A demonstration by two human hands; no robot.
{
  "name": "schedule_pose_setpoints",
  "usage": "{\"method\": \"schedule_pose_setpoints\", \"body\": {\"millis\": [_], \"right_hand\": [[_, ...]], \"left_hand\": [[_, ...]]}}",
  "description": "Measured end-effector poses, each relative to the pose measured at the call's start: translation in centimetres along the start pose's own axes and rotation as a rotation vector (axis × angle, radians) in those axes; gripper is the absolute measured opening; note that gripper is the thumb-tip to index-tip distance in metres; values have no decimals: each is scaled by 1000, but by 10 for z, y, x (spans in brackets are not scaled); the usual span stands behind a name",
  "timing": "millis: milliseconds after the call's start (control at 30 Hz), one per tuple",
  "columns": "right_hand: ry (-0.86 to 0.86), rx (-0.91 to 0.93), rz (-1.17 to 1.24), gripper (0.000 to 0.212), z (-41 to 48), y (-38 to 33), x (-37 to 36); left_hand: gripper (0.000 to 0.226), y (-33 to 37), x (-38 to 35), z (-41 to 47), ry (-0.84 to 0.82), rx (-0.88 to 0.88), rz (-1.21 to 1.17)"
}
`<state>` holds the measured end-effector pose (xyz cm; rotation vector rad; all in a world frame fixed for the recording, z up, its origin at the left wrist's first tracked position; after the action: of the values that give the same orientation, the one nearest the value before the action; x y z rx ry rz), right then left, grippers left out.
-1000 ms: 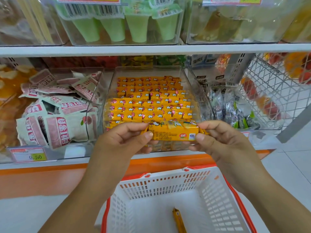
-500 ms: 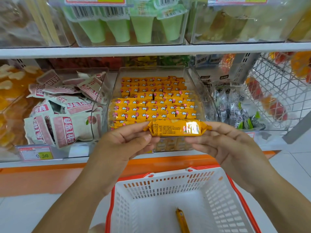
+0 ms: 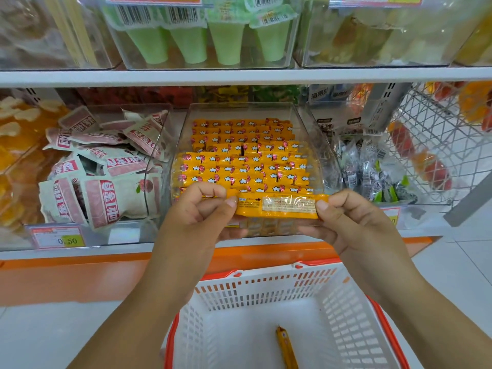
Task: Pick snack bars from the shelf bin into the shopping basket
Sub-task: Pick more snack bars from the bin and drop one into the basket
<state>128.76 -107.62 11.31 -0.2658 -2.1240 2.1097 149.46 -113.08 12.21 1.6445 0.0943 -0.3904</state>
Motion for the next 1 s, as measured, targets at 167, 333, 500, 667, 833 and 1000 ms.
{"method": "schedule_pose_setpoints", "body": {"millis": [167, 333, 500, 667, 833, 1000], "right_hand": [[46, 59, -53, 27, -3, -5, 3], [-23, 41, -64, 59, -1, 0, 0], [-43, 38, -30, 50, -1, 1, -1], [-27, -4, 47, 45, 0, 0, -1], [-44, -17, 48, 51, 1, 1, -1], [-83, -11, 16, 56, 0, -3, -1]], "left_hand": [[13, 3, 0, -3, 17, -66, 38], [20, 0, -1, -3, -26, -4, 22], [22, -5, 1, -1, -42, 54, 10], [20, -7, 3, 0, -30, 81, -73], [21, -7, 3, 2, -41, 89, -63], [32, -3, 1, 0, -135, 106, -58]]}}
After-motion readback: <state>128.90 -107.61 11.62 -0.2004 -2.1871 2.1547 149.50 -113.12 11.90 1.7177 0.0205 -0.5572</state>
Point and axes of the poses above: each hand's wrist, its own z-axis towards the middle knuckle, its own x-axis out of the back of the hand, y = z × x, the point moved 6 cm from there along z, towards the middle knuckle, and after that the axes turned 14 degrees about -z, right-handed, at the moved point
